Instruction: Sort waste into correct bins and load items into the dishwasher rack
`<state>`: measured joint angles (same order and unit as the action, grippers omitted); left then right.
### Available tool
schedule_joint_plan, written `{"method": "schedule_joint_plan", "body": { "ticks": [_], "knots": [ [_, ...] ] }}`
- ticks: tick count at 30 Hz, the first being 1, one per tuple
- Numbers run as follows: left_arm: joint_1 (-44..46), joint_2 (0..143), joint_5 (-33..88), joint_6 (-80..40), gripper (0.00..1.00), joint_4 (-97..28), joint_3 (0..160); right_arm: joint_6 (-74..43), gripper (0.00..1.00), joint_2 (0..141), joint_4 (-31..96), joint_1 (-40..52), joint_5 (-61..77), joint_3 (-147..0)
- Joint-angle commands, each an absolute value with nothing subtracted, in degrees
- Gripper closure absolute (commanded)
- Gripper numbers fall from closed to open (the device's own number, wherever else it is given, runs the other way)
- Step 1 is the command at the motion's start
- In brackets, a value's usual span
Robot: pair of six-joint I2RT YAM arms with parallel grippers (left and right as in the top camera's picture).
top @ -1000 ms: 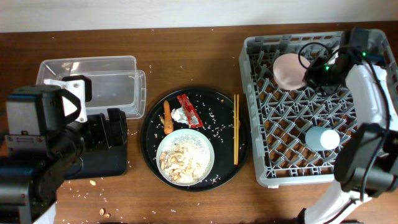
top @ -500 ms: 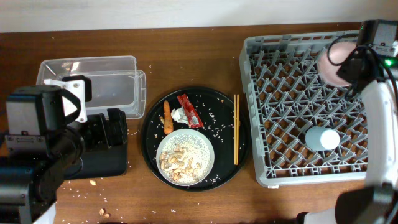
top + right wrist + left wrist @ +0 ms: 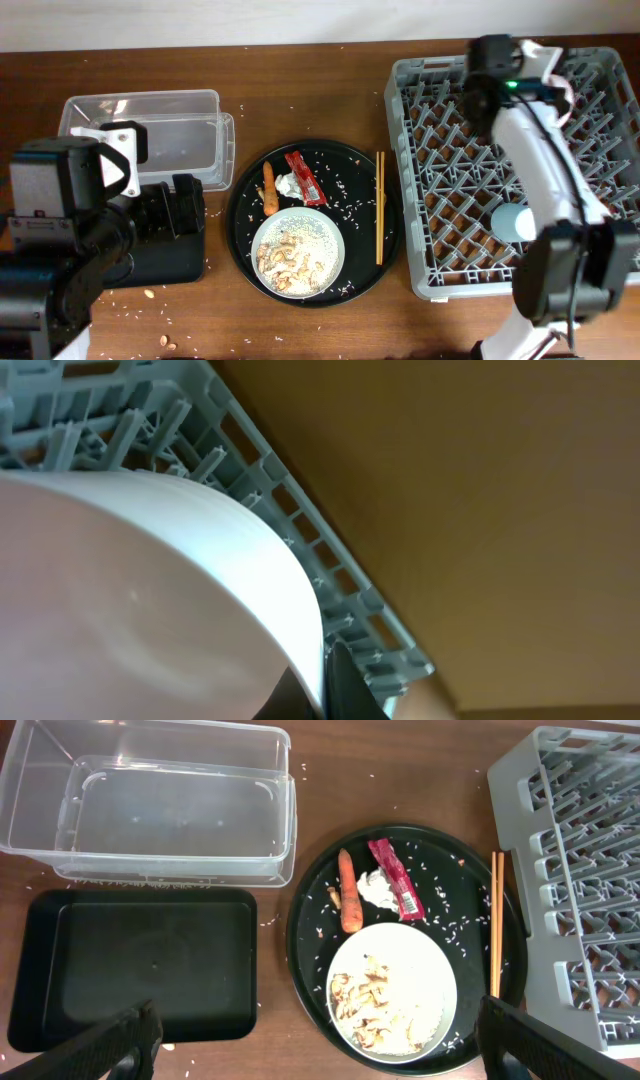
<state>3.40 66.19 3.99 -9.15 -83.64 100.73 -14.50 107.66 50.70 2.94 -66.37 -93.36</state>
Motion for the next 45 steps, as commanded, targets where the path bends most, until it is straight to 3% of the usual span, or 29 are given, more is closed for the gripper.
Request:
{"method": "schedule_joint_plan", "body": {
  "ticks": [1, 6, 20, 22, 25, 30, 38, 45],
  "knots": [
    [3.2, 65.65, 3.18, -9.39, 0.01, -83.66, 100.82, -11.7, 0.96, 110.8, 50.52, 4.86, -76.09, -93.14],
    [3.2, 65.65, 3.18, -9.39, 0.01, -83.66, 100.82, -10.7, 0.9, 114.8, 50.72, 4.75, -78.81, -93.14],
    [3.2, 65.65, 3.18, -9.39, 0.01, -83.66, 100.82, -9.45, 0.93, 115.66, 50.54, 3.38, -75.85, -93.14],
    [3.2, 65.65, 3.18, -9.39, 0.01, -83.66, 100.82, -11.05, 0.88, 115.0, 50.92, 2.92, -68.95, -93.23],
    [3.2, 65.65, 3.18, -9.39, 0.01, -83.66, 100.82, -22.24, 0.81, 110.17, 55.4, -0.01, -46.22, -95.42],
    [3.2, 65.65, 3.18, -9.39, 0.0, -83.66, 100.82, -23.03, 0.7, 101.65, 55.29, -7.92, -17.54, -99.13],
    [3.2, 65.65, 3.18, -9.39, 0.0, -83.66, 100.82, -26.02, 0.59, 102.74, 57.84, -30.02, 6.26, -99.44],
    [3.2, 65.65, 3.18, -9.39, 0.01, -83.66, 100.82, -26.0, 0.52, 108.25, 59.16, -34.44, 12.38, -99.26]
  ]
}}
